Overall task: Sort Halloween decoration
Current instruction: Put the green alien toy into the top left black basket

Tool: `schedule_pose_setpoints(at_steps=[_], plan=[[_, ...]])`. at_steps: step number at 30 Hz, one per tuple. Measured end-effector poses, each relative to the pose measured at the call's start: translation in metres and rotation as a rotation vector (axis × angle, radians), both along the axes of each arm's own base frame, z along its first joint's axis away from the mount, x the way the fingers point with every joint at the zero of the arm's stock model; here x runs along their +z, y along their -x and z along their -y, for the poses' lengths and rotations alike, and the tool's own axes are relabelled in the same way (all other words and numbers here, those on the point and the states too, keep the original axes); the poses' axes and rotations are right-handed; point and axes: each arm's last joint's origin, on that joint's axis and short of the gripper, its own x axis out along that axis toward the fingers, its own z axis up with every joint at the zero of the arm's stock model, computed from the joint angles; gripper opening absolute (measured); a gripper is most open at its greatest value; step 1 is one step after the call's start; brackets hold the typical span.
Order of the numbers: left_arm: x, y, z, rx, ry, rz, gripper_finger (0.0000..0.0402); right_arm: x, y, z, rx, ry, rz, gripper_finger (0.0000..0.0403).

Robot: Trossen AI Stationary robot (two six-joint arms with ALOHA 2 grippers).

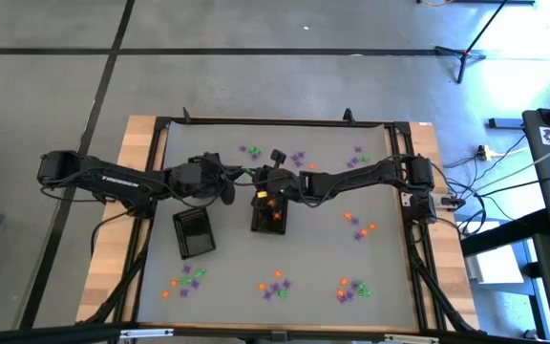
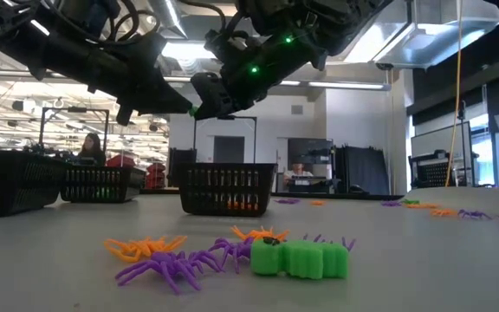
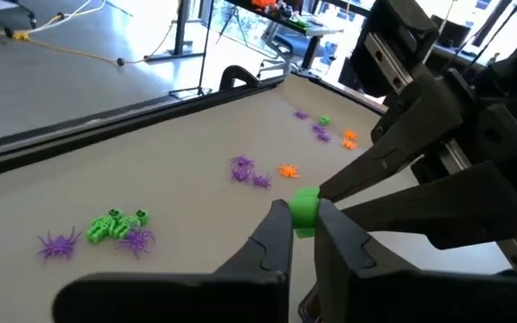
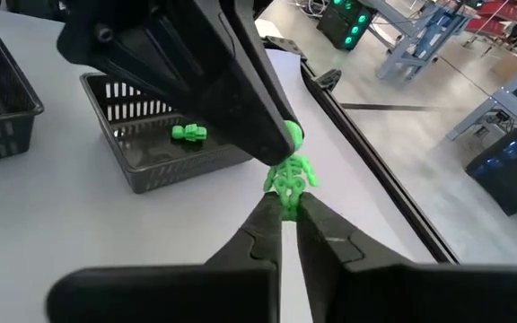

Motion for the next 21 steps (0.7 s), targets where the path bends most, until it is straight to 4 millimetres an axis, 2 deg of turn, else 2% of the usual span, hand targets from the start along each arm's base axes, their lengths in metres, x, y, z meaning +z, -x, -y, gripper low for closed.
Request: schedule_pose_setpoints(at_steps=[3, 7, 13, 16, 21], plan=[[-0.001, 0.000, 0.000, -0.001, -0.002, -0.011, 0.0006, -0.002, 0.001, 0.000, 0.010, -0.005, -0.028, 0.0052], [-0.001, 0.001, 0.000, 0.011, -0.025, -0.028, 0.0004, -0.008, 0.004, -0.004, 0.010, 0.000, -0.099, 0.0106], [-0.009, 0.005, -0.002, 0.089, -0.060, -0.132, 0.0002, -0.006, 0.017, -0.009, -0.110, 0.083, -0.216, 0.0188], [-0.014, 0.009, -0.006, 0.142, -0.056, -0.201, 0.0002, -0.004, 0.024, -0.017, -0.148, 0.093, -0.256, 0.0207], [-0.017, 0.021, -0.012, 0.196, 0.015, -0.260, 0.0001, 0.005, 0.038, -0.032, -0.149, 0.060, -0.312, 0.0206]])
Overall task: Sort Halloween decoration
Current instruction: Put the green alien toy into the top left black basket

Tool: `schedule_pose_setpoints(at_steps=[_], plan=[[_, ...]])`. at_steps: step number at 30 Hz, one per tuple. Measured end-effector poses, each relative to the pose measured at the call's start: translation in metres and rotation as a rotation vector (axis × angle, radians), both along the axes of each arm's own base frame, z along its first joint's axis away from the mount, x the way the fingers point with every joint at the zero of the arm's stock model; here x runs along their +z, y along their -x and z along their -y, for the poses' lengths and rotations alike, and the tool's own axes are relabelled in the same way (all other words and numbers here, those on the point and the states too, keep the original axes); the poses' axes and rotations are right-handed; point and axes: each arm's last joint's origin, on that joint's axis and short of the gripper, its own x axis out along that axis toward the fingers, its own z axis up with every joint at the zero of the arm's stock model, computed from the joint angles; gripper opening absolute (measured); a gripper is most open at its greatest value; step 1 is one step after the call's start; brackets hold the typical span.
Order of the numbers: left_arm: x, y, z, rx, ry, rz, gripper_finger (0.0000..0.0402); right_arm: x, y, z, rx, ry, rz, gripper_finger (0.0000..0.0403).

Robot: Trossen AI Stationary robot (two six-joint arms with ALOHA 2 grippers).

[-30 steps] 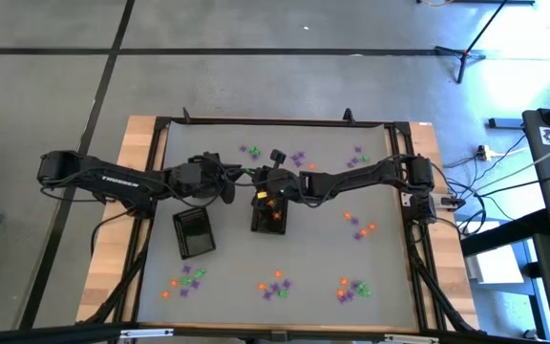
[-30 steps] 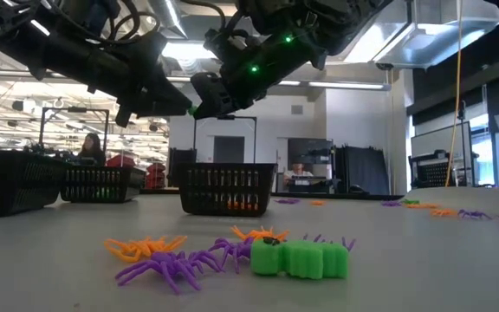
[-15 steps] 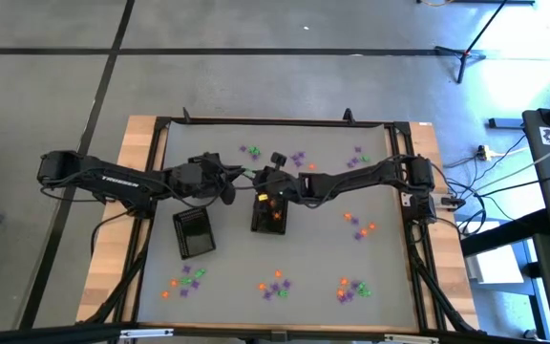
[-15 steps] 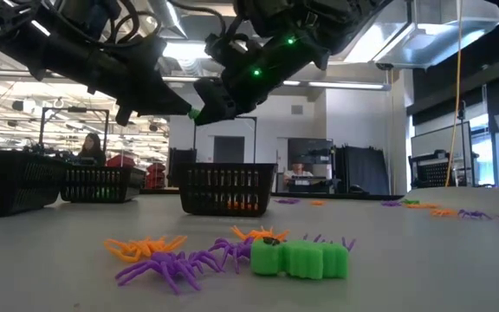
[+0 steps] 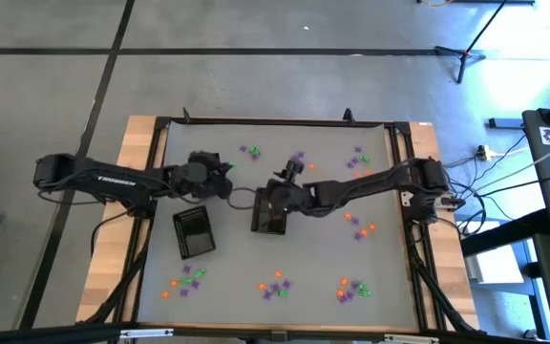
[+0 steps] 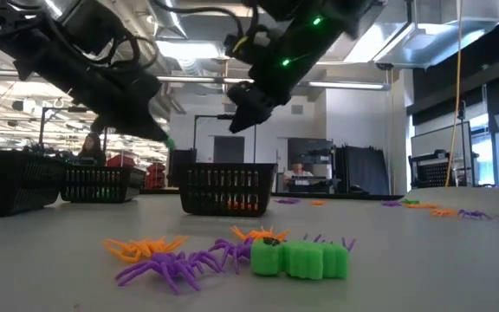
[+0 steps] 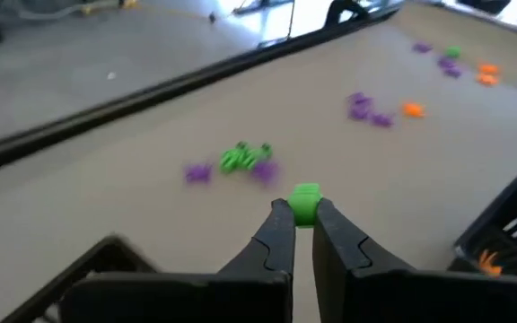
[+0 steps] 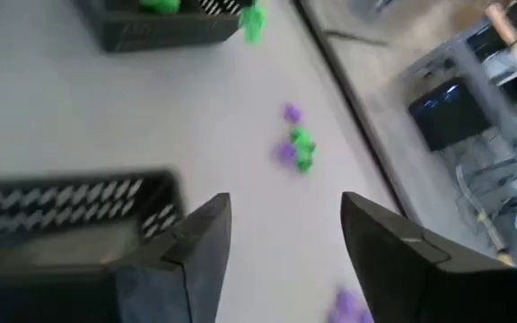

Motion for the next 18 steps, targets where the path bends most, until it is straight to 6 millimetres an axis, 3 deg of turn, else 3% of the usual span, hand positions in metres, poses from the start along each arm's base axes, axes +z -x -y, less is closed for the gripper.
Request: schedule_pose_setpoints(at_steps=[6, 9, 18], plan=[[0.004, 0.016, 0.002, 0.031, 0.039, -0.040, 0.0001, 0.002, 0.016, -0.012, -0.021, -0.041, -0.038, 0.0187], [0.004, 0.026, 0.003, 0.072, 0.061, -0.061, 0.0001, -0.007, 0.028, -0.013, -0.027, -0.049, -0.066, 0.0179], [0.000, 0.047, 0.005, 0.145, 0.119, -0.149, 0.0001, -0.032, 0.088, -0.004, -0.153, -0.128, -0.040, 0.0168]])
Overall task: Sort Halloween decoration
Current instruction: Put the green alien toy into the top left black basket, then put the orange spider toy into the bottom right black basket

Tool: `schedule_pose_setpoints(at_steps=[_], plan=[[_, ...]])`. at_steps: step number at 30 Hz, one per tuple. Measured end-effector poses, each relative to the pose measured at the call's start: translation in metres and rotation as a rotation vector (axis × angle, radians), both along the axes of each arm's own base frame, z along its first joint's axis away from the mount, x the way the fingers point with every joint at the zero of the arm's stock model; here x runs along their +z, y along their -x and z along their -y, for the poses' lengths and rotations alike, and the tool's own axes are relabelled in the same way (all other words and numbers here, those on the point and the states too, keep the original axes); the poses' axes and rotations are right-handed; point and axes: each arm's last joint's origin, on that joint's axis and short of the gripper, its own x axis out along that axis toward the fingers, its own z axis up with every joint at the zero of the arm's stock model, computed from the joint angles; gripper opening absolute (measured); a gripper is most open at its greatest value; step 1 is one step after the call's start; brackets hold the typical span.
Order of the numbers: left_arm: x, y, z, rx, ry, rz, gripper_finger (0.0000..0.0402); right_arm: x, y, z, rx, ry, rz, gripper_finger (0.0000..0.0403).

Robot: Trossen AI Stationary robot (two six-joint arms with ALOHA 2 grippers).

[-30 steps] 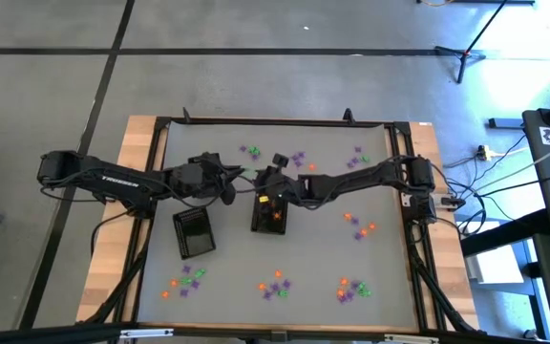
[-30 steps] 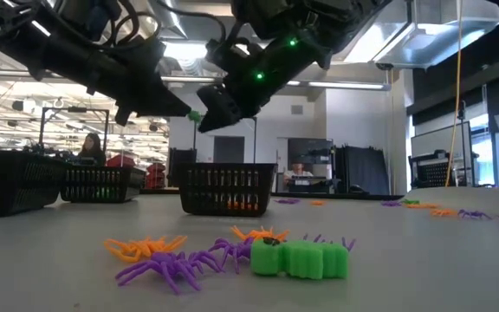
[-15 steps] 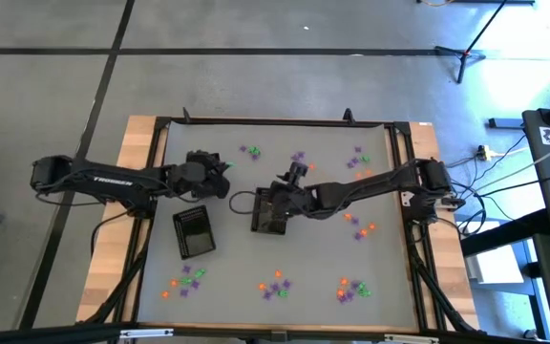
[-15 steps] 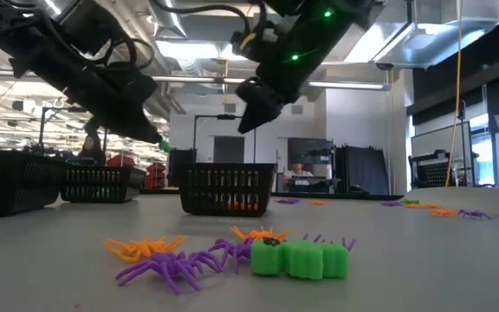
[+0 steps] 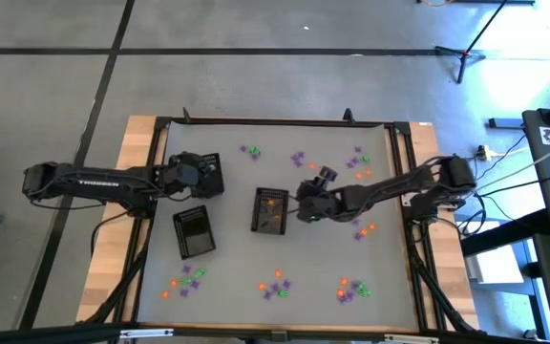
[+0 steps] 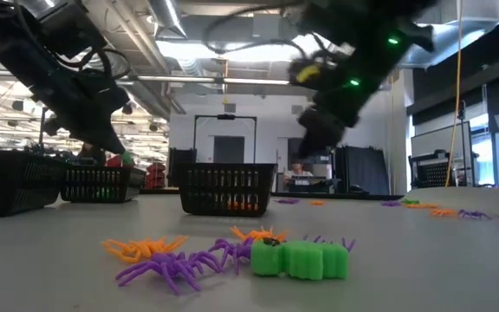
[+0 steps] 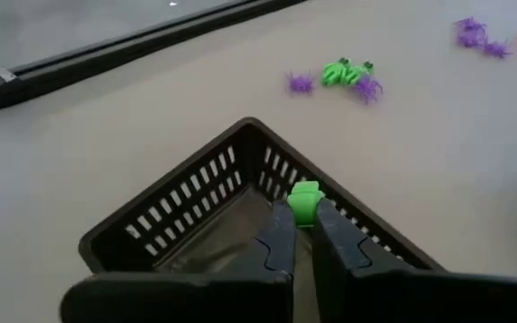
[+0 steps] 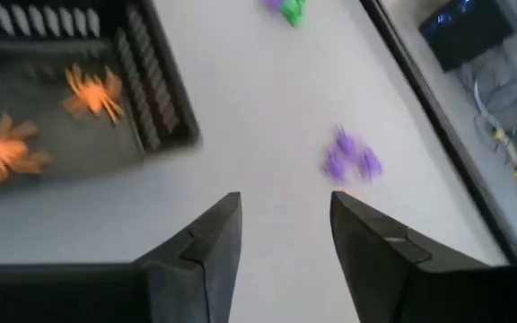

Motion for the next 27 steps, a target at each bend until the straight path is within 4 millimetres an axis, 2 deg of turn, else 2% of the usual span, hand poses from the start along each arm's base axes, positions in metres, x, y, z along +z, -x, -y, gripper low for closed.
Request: schedule_pose_setpoints(at_steps=[5, 12, 16, 20, 27], plan=[[0.000, 0.000, 0.001, -0.011, 0.016, 0.005, 0.0026, 0.004, 0.034, 0.005, -0.056, -0.037, 0.099, 0.0167], [-0.001, 0.002, 0.001, -0.014, 0.019, -0.022, 0.0091, 0.006, 0.065, 0.009, -0.102, -0.061, 0.160, 0.0167], [-0.002, 0.002, 0.001, -0.014, 0.017, -0.029, 0.0114, 0.005, 0.073, 0.011, -0.123, -0.035, 0.168, 0.0167], [0.001, 0.000, 0.000, -0.022, -0.001, -0.004, 0.0115, 0.004, 0.074, 0.012, -0.172, -0.012, 0.192, 0.0167], [0.029, -0.019, 0.007, -0.329, -0.086, 0.243, 0.0115, 0.008, 0.083, 0.022, -0.269, -0.010, 0.207, 0.0167]])
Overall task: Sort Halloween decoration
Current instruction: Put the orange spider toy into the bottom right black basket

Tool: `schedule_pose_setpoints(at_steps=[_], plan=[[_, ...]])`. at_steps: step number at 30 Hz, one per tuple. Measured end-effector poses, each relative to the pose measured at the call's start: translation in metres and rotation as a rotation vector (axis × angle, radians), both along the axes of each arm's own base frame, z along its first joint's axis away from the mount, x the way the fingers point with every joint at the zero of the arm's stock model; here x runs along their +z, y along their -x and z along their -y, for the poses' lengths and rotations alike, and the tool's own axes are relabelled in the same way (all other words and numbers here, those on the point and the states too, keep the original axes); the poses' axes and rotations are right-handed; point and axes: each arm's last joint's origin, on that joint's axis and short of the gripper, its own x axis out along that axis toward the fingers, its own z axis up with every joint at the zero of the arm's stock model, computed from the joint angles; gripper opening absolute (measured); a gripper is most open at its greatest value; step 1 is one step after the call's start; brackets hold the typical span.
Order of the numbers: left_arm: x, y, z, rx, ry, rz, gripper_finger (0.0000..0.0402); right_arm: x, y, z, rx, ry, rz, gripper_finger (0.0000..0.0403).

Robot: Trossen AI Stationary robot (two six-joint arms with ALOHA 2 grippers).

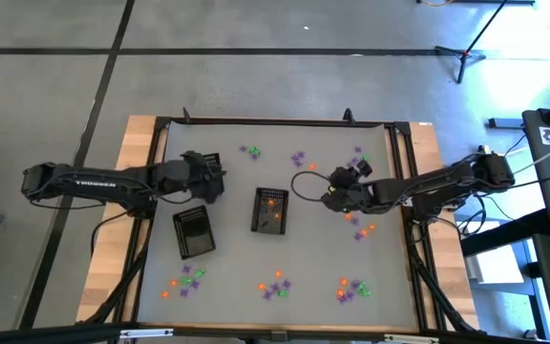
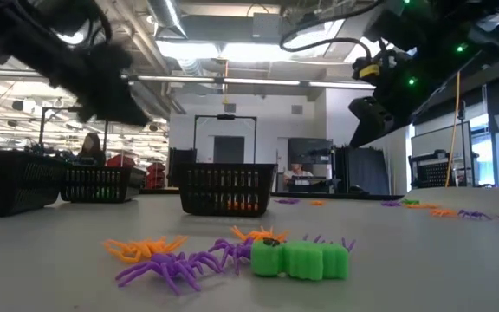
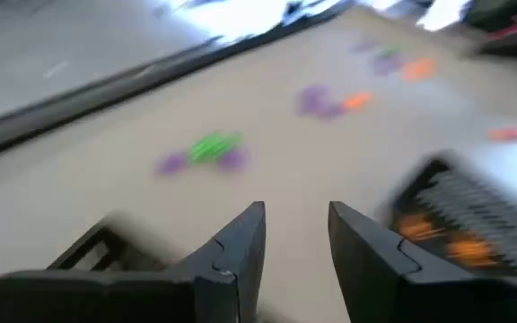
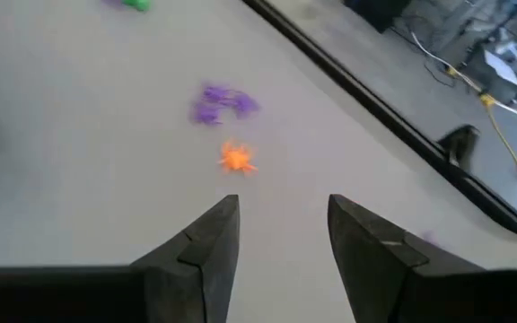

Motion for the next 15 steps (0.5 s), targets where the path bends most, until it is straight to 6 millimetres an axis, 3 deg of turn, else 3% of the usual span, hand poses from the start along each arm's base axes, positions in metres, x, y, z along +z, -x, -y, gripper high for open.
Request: schedule_pose_setpoints(at_steps=[4, 9, 15], plan=[[0.012, -0.002, 0.011, -0.146, -0.075, 0.075, 0.0115, 0.013, 0.008, 0.002, 0.016, -0.019, 0.029, 0.0167], [0.018, 0.001, 0.020, -0.205, -0.127, 0.093, 0.0115, 0.028, 0.023, 0.003, 0.063, -0.017, 0.059, 0.0167], [0.024, 0.007, 0.027, -0.251, -0.176, 0.142, 0.0115, 0.018, 0.053, 0.004, 0.095, -0.064, 0.169, 0.0167]])
